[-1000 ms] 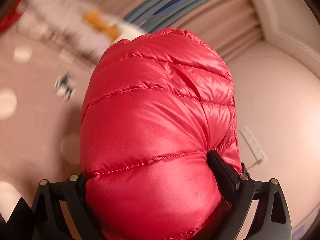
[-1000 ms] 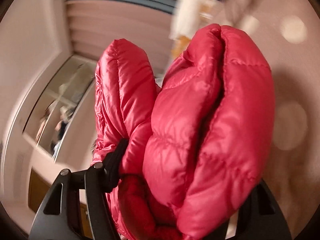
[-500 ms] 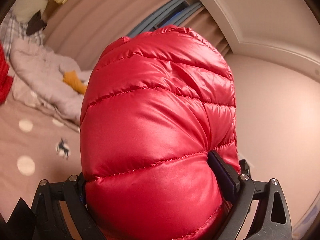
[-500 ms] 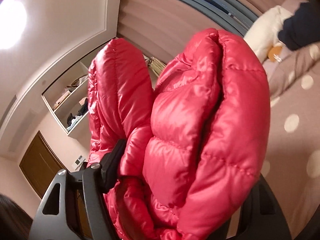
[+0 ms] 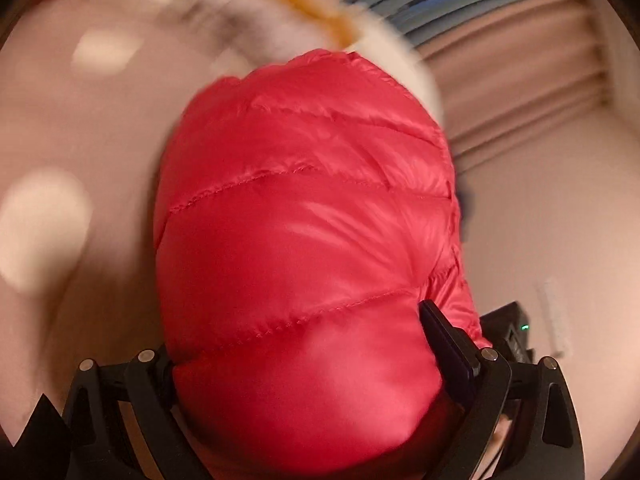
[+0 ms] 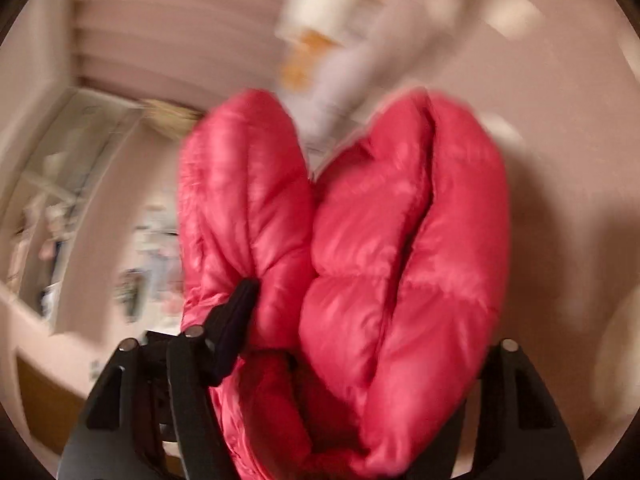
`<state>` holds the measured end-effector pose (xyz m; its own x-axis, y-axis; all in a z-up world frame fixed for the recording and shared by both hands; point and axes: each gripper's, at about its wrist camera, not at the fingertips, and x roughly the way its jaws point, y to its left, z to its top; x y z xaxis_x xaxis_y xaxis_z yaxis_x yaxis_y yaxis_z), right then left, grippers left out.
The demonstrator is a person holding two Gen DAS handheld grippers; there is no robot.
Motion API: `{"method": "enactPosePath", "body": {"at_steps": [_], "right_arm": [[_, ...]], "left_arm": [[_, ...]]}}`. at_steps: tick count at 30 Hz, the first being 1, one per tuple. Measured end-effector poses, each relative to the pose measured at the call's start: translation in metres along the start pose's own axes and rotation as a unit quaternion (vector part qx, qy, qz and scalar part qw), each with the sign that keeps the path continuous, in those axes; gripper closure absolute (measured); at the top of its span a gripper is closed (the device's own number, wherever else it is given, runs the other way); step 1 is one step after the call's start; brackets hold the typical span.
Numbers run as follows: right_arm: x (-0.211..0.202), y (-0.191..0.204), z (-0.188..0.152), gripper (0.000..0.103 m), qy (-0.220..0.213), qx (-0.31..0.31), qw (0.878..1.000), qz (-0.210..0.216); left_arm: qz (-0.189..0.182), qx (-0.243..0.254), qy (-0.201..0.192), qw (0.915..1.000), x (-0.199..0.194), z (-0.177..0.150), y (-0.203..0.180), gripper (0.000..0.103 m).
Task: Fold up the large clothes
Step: 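Set the folded jacket down on the bed and open both grippers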
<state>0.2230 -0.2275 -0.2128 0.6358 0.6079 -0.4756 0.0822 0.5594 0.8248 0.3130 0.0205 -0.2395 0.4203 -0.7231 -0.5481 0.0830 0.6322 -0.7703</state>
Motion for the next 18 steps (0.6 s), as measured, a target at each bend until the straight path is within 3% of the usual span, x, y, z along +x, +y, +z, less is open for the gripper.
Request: {"method": "enactPosePath", "body": {"at_steps": [1, 2, 4, 7, 8, 10, 12, 14, 15, 16, 18], "right_arm": [[0.009, -0.018, -0.003, 0.037, 0.012, 0.018, 1.000, -0.010], [0.014, -0.030, -0.002, 0.028, 0.019, 0.034, 0.999, 0.006], [0.006, -0.027, 0.003, 0.019, 0.013, 0.031, 0.999, -0.013], [-0.024, 0.013, -0.002, 0.019, -0.021, -0.039, 0.996, -0.072], [-0.037, 0.029, -0.006, 0.019, -0.026, -0.065, 0.993, -0.090], [-0.065, 0.058, -0.011, 0.013, -0.052, -0.116, 0.982, -0.138], [-0.101, 0.098, -0.028, 0.000, -0.106, -0.177, 0.962, -0.180], [-0.128, 0.123, -0.036, 0.000, -0.141, -0.222, 0.944, -0.198], [-0.150, 0.144, -0.056, 0.000, -0.162, -0.251, 0.933, -0.203], [-0.165, 0.147, -0.071, 0.000, -0.173, -0.265, 0.927, -0.201], [-0.192, 0.156, -0.096, 0.000, -0.183, -0.286, 0.921, -0.192]], "left_arm": [[-0.016, 0.005, -0.003, 0.9999, 0.002, -0.004, 0.007, 0.004], [-0.009, 0.011, 0.002, 0.9999, -0.001, -0.005, 0.006, 0.004], [0.031, 0.018, 0.000, 0.9994, -0.015, -0.001, -0.006, 0.004], [0.109, 0.076, -0.087, 0.9873, -0.063, -0.015, -0.043, 0.004], [0.130, 0.106, -0.106, 0.9800, -0.075, -0.022, -0.056, 0.004], [0.195, 0.168, -0.162, 0.9526, -0.108, -0.043, -0.096, 0.004], [0.258, 0.204, -0.229, 0.9163, -0.138, -0.069, -0.132, 0.004], [0.283, 0.228, -0.277, 0.8893, -0.167, -0.093, -0.156, 0.001], [0.286, 0.237, -0.295, 0.8804, -0.182, -0.106, -0.167, 0.001], [0.282, 0.239, -0.304, 0.8778, -0.191, -0.111, -0.174, 0.001], [0.258, 0.241, -0.318, 0.8799, -0.215, -0.134, -0.186, 0.001]]}}
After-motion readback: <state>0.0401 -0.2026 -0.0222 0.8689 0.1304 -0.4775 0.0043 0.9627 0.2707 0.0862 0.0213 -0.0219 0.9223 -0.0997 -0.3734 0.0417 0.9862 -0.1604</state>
